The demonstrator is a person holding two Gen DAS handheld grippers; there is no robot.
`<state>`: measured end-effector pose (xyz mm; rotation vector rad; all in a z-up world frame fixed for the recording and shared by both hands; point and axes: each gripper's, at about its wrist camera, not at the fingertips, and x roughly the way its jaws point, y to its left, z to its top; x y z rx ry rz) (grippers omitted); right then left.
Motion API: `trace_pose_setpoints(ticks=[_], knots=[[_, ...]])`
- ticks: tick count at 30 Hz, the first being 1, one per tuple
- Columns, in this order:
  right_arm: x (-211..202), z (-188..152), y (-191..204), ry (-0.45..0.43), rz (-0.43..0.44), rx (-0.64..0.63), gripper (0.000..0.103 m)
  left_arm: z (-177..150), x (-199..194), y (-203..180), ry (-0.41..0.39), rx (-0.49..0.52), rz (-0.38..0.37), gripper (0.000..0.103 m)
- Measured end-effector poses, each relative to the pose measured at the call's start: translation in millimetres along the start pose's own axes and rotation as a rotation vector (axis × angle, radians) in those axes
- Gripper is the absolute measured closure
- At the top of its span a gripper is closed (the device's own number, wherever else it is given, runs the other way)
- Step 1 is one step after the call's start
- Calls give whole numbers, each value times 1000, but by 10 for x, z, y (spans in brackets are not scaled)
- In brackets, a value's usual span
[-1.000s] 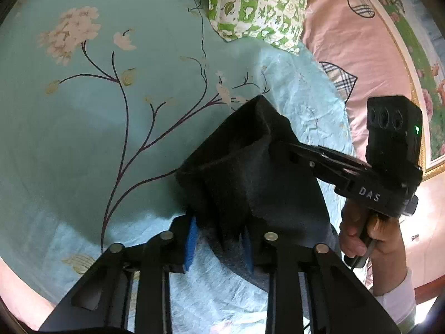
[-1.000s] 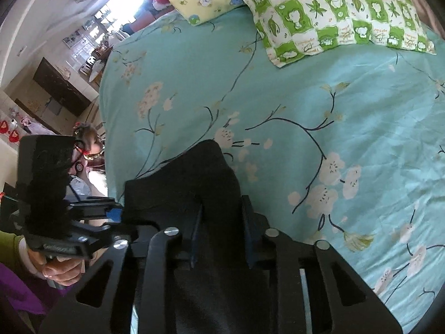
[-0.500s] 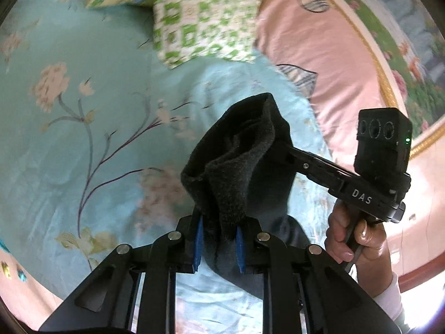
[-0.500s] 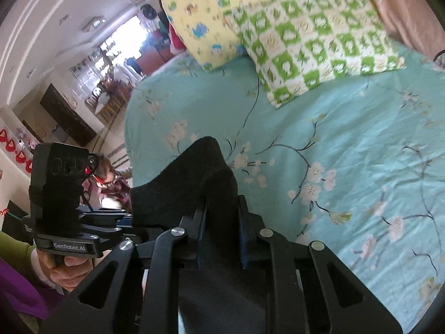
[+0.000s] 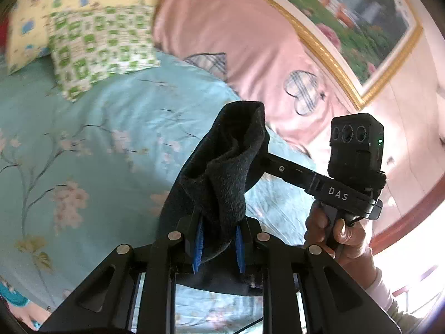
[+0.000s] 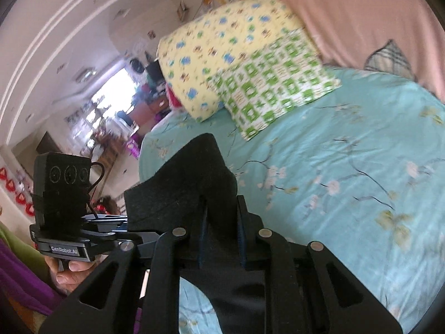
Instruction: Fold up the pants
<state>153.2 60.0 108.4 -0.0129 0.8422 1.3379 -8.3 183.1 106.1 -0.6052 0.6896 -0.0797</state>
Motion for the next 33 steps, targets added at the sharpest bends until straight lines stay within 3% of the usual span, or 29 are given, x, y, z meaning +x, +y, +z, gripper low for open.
trace_pose_setpoints(ticks=[20,33], knots=[[-1055,-829,-340,-203,-53,168,84,-357,415,-976,136,181,-109,85],[-1425,-1450,-698,-278,-79,294,85,-755,913,-1394,256,276,-112,84]])
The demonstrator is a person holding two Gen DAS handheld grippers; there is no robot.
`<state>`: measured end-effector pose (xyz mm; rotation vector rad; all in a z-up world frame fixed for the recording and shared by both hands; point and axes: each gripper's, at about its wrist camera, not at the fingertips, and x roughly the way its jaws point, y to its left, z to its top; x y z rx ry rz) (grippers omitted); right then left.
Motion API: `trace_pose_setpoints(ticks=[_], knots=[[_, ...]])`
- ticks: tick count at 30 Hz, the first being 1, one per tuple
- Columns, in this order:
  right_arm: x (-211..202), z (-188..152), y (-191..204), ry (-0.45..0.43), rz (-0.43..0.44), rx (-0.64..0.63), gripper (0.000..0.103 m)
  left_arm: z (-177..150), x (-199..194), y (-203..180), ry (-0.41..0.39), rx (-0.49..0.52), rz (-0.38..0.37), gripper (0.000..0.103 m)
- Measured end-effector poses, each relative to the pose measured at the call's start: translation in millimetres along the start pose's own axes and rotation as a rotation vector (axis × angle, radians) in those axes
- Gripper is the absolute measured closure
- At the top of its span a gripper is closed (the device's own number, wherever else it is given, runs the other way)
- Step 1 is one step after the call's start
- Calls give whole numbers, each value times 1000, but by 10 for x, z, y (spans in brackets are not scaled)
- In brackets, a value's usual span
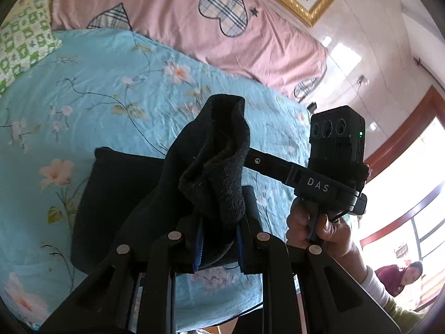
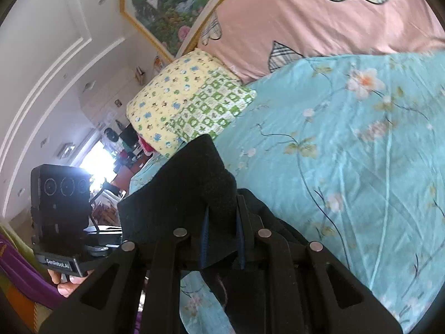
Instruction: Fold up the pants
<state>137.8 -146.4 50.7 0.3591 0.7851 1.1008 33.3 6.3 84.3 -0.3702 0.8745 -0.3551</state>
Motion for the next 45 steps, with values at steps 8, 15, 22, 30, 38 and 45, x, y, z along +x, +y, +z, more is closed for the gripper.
trace_pose_setpoints(ticks=[8,15,22,30,38,45], knots=[[-136,-185,-252,-17,-21,63,85,-54,307,-120,52,31,13,84],[-241,-310,-370,-29,-37,93,85,-127,443,-227,77,71,15,84],[-252,-346,-454,-14,-87,99,80,-163,567,-264,72,96,28,82],[-474,-443,-538,-32,-196,134,74,-285,686,-407,86,159,-10,58],[-897,-648,-542,-111,-330,217,38,-377,631,-471,102,195,-66,47],[-1153,-785,-396,-209,-350,283,25,-318,368,-345,65,165,-83,45]])
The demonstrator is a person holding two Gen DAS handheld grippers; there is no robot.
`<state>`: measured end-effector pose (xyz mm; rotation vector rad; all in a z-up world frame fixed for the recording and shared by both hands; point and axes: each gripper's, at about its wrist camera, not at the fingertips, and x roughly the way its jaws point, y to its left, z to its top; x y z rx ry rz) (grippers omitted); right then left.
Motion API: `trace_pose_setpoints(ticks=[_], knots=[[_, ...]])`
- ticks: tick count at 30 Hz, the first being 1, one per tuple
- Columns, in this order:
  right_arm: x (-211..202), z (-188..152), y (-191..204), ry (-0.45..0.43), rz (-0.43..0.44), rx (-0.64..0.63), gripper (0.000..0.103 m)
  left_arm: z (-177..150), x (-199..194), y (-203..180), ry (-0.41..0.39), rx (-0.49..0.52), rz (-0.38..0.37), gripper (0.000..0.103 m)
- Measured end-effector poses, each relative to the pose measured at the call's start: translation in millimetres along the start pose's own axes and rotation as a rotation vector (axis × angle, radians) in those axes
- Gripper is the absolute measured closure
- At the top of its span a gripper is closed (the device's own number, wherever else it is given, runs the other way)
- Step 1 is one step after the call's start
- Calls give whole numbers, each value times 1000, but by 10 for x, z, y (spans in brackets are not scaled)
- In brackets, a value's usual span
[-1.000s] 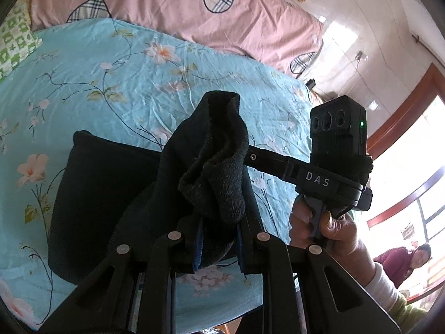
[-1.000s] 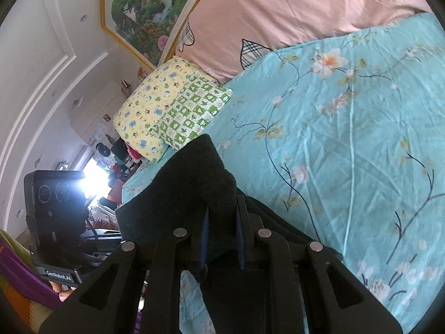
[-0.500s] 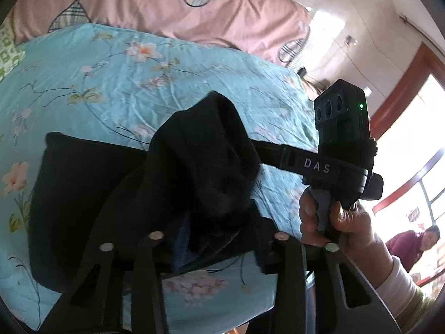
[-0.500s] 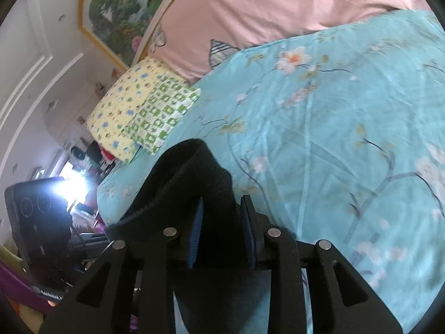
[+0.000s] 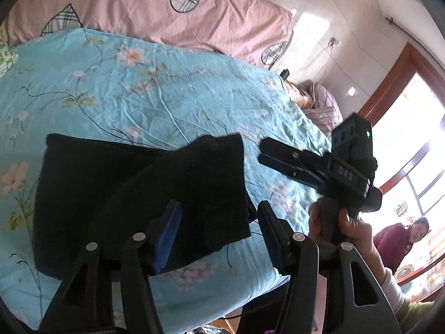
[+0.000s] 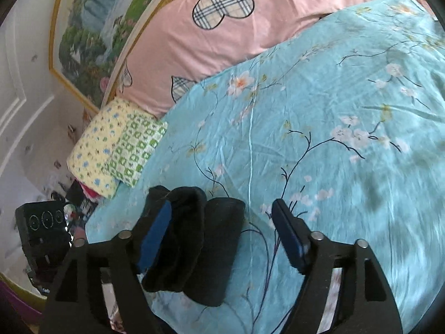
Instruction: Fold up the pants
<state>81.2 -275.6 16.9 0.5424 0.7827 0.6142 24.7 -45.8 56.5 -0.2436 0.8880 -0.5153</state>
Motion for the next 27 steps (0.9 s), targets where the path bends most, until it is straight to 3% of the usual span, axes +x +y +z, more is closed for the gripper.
trace_pose_setpoints(ticks=[6,15,27], knots=[[-47,-82,233,-9,-21,-21,22,42,-207,182,-39,-37,22,45],[-10,-194,618,-21,-121,-110,18,73,-407,501,-79,-100,68,44],[102,-313,858,2,-192,-124,16,47,-580,850,-113,-173,105,41]])
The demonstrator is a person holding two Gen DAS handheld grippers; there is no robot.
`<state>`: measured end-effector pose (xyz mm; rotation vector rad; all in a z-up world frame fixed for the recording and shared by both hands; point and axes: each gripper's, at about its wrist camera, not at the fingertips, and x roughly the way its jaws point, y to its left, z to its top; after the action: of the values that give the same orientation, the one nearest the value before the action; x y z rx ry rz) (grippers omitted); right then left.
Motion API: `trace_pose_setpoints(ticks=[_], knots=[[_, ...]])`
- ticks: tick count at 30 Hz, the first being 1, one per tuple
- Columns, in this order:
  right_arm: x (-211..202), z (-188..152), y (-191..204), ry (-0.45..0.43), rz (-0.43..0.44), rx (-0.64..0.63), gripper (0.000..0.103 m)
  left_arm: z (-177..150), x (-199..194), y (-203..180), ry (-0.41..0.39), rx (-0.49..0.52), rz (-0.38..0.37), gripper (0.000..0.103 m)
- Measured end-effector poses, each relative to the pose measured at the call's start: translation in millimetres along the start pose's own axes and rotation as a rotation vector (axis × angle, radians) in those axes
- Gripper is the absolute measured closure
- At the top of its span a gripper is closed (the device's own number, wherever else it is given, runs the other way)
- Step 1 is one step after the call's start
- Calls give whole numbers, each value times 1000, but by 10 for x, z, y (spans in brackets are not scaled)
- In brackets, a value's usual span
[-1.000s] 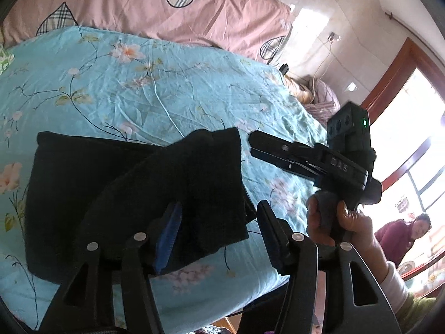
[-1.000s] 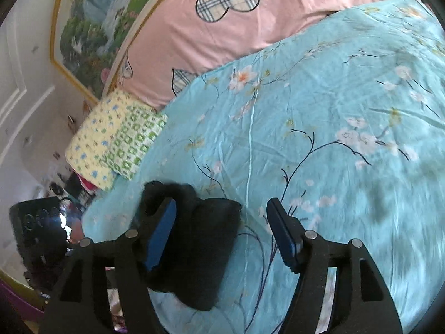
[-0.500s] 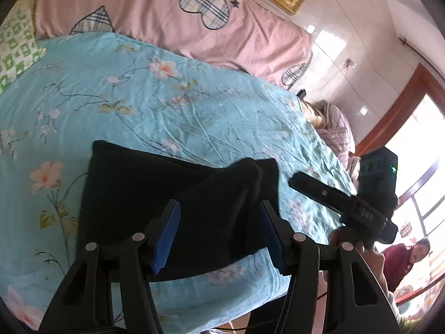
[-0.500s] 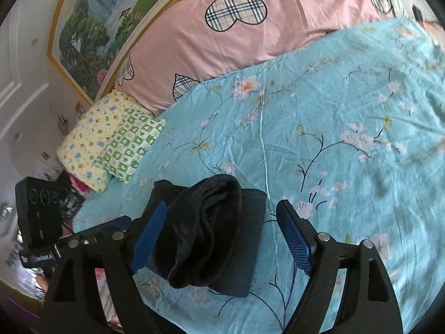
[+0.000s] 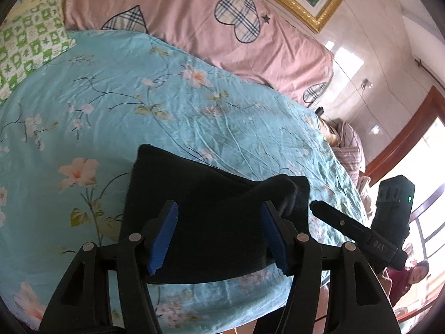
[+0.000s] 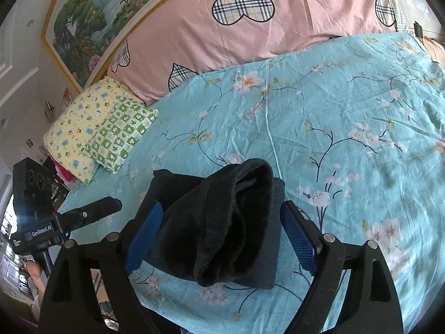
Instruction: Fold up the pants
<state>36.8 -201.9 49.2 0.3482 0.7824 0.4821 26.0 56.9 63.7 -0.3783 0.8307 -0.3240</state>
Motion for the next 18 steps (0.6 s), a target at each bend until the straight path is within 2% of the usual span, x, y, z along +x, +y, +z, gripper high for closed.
trace_pose_setpoints(ticks=[6,13,18], knots=[[27,-66,23,8,-47,23,13,8,-6,132,3,-28,14,39],[113,-165,-55,36,-54,106,12,30,61,285,16,-63,23,35],[186,-195,-61,52,-58,121,12,52,138,395,38,-84,21,34]])
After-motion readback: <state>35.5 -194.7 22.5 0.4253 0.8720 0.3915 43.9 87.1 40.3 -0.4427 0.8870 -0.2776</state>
